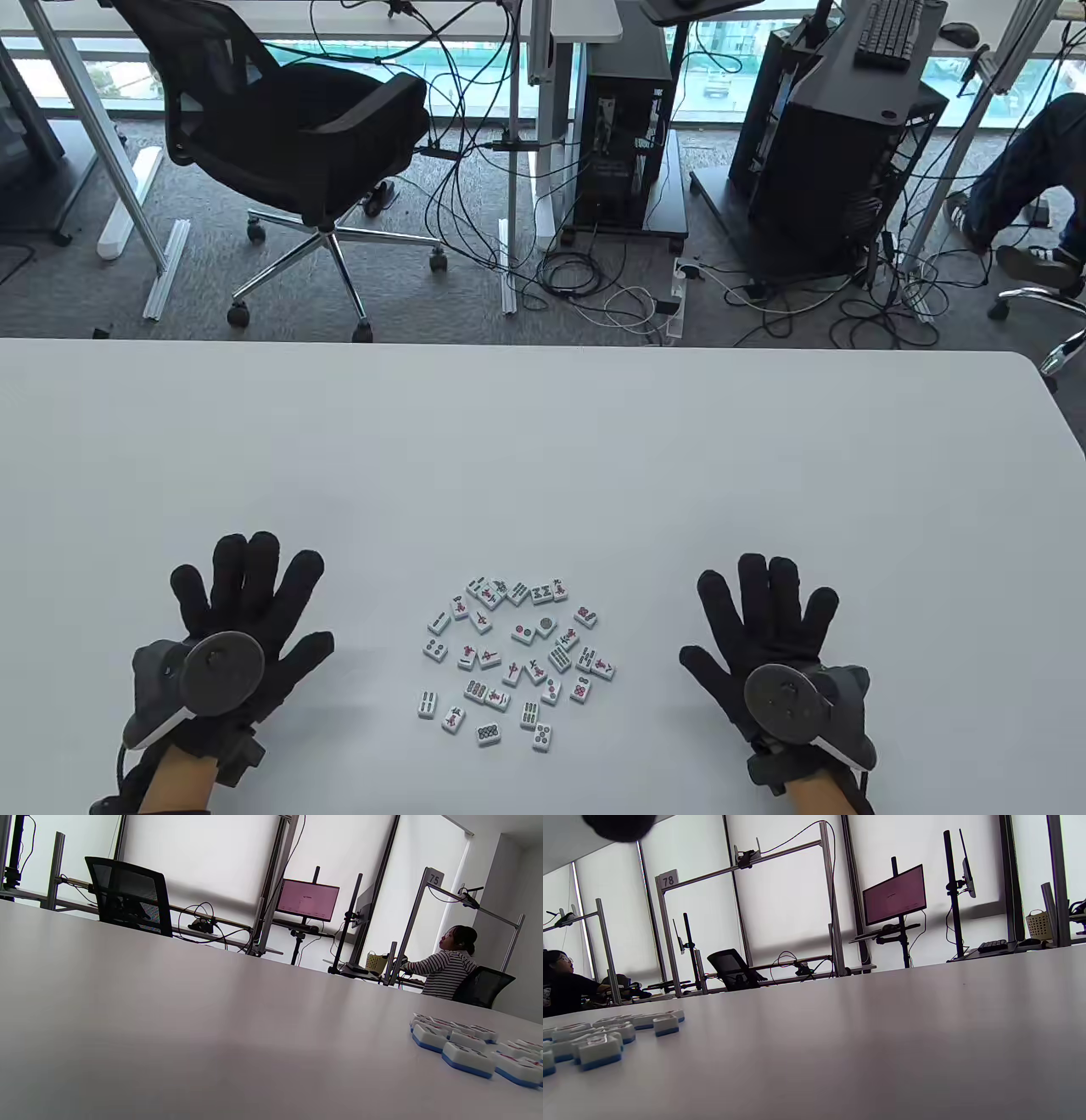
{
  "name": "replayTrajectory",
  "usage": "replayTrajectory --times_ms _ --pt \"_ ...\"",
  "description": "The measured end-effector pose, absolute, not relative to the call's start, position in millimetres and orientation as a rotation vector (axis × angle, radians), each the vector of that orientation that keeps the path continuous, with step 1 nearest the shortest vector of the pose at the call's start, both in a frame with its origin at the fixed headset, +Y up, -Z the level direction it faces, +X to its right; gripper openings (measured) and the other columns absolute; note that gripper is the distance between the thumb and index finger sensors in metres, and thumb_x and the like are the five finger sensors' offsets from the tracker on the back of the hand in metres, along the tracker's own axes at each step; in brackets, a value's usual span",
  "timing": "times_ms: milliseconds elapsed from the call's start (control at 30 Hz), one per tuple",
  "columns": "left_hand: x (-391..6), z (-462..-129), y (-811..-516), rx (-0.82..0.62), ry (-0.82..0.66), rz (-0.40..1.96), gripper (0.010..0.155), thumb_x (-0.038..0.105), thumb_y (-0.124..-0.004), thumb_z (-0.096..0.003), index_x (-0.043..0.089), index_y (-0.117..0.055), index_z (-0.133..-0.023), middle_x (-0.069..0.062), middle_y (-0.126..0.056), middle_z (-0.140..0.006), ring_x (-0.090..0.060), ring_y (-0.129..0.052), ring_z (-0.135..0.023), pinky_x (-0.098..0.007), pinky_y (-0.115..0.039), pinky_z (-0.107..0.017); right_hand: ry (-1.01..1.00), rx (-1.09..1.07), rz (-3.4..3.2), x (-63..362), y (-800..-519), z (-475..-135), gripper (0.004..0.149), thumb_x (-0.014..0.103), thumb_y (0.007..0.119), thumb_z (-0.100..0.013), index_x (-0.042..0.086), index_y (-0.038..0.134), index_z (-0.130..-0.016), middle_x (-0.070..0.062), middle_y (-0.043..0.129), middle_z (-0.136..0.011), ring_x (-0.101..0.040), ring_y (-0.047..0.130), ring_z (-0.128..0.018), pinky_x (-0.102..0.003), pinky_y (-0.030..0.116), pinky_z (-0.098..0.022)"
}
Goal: Mahjong suit sorting
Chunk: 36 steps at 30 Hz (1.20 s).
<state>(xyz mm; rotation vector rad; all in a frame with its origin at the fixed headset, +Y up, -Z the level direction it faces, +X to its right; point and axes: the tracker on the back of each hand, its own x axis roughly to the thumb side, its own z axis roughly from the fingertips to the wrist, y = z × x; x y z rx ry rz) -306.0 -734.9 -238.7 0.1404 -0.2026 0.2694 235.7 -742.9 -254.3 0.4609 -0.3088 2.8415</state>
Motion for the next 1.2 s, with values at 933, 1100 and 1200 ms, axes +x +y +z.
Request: replayTrajectory --times_ms 933,1100,1200 --pt "-307.1 -239.5 -737.0 0.125 -0.195 0.271 0.08 0.079 -0.051 -0.0442 0.052 -0.014 -0.109 0.025 0.021 -0.108 -0.007 0.03 -0.103 -0.049 0.02 -0.066 -0.214 0.468 2.909 229.3 -750.9 -255.1 0.079 0.067 0.057 -0.053 0.039 0.011 -0.111 -0.003 -0.006 -0.116 -0.03 -0.016 -0.1 -0.065 -0.007 -0.065" --pt "-304.3 -240.2 -739.2 0.112 -0.201 0.252 0.08 0.079 -0.051 -0.0442 0.052 -0.013 -0.109 0.025 0.021 -0.108 -0.007 0.03 -0.103 -0.049 0.02 -0.067 -0.22 0.468 2.896 229.5 -749.9 -254.7 0.079 0.067 0.057 -0.053 0.039 0.012 -0.111 -0.003 -0.006 -0.116 -0.03 -0.016 -0.1 -0.065 -0.007 -0.065" --pt "-302.8 -240.9 -741.8 0.095 -0.203 0.246 0.08 0.079 -0.051 -0.0441 0.052 -0.013 -0.109 0.025 0.021 -0.108 -0.007 0.03 -0.103 -0.049 0.02 -0.067 -0.208 0.475 2.902 228.8 -751.4 -254.7 0.079 0.067 0.057 -0.053 0.039 0.012 -0.111 -0.003 -0.006 -0.116 -0.03 -0.016 -0.1 -0.065 -0.007 -0.065"
